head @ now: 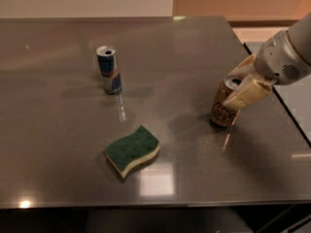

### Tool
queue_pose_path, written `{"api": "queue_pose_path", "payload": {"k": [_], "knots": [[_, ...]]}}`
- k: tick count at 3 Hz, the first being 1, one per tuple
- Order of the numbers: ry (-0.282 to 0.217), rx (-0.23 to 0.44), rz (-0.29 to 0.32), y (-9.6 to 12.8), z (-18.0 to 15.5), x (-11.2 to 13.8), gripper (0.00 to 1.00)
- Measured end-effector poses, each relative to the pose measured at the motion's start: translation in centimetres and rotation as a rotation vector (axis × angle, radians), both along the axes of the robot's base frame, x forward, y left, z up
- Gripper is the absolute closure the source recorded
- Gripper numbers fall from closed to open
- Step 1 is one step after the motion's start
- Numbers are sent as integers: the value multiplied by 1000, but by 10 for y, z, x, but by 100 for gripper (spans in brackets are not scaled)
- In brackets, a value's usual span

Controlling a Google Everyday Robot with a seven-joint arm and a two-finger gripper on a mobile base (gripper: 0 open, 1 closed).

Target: Move orange can near sponge

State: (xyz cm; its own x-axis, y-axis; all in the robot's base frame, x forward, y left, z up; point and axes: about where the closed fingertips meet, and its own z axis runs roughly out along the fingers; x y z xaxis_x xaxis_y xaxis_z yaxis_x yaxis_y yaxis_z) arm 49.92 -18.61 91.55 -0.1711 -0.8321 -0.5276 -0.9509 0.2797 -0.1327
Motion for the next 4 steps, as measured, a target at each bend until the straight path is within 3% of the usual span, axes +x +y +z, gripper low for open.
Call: {"api": "queue_pose_path", "payload": {"k": [1,2,4], "knots": [[-16,23,57,27,12,10,100],[-17,40,117,54,17,13,100],[20,64,244,98,14,-3,100]]}}
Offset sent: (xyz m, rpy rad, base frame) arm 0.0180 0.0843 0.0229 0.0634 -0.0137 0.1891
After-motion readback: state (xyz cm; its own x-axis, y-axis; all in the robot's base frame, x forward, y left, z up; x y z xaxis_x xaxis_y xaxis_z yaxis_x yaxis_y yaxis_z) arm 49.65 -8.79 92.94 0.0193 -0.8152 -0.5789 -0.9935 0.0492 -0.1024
